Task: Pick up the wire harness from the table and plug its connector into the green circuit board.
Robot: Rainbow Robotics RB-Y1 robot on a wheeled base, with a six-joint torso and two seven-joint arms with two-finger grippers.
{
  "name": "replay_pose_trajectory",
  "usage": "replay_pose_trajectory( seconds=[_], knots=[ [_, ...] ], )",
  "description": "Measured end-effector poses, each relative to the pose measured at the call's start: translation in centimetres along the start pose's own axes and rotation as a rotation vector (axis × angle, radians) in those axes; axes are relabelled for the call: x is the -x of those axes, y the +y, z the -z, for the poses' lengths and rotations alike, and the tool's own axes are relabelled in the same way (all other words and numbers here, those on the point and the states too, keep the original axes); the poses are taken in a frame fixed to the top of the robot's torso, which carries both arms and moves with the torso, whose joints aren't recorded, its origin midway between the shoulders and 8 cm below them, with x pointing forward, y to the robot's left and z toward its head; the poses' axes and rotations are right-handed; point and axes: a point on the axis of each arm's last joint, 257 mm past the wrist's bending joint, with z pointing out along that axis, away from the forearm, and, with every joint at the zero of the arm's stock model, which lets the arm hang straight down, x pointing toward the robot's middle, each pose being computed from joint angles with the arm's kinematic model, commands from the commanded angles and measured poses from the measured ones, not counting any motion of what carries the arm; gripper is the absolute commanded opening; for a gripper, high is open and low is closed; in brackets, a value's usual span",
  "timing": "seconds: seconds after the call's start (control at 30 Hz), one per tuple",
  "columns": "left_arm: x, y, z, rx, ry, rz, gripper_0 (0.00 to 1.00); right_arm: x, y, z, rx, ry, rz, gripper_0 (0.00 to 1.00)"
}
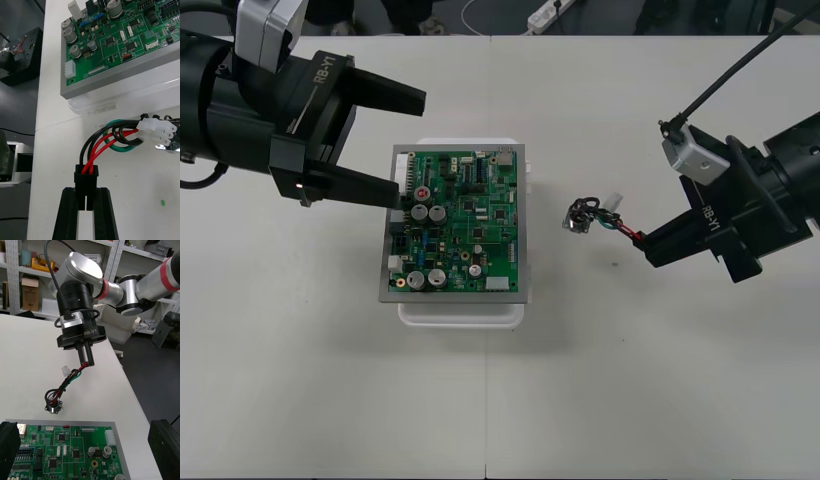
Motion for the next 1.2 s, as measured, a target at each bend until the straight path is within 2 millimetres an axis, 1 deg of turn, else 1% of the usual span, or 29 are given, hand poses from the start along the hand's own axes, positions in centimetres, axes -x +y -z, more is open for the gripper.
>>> replay_pose_trajectory(
  seconds=[0.1,0.2,0.27,0.47,0.6,0.73,0.97,1.2],
  knots=[
    [0.3,-0.4,0.2,-0.008,-0.024,0.01,1.0,0.1,0.5,0.6,0.016,-0.005,-0.023,0.0],
    [0.5,-0.5,0.6,-0.006,-0.042,0.017,1.0,0.6,1.3,0.9,0.045,-0.024,-0.039,0.0],
    [0.8,-0.6,0.9,-0.002,-0.06,0.02,1.0,1.3,2.1,1.0,0.077,-0.049,-0.063,0.0],
    [1.7,-0.5,1.8,-0.009,-0.122,0.045,1.0,3.7,5.0,1.6,0.207,-0.123,-0.254,0.0],
    [2.0,-1.0,2.0,-0.023,-0.148,0.056,1.0,4.8,6.3,2.1,0.267,-0.157,-0.283,0.0],
    [2.0,-1.3,2.1,-0.029,-0.167,0.07,1.0,5.2,6.8,2.3,0.295,-0.162,-0.343,0.0],
    [2.6,-1.8,2.9,-0.03,-0.234,0.085,1.0,6.1,7.8,2.8,0.354,-0.174,-0.445,0.0],
    [2.0,-2.5,3.3,-0.036,-0.27,0.126,1.0,6.3,8.0,2.9,0.365,-0.178,-0.452,0.0]
  ],
)
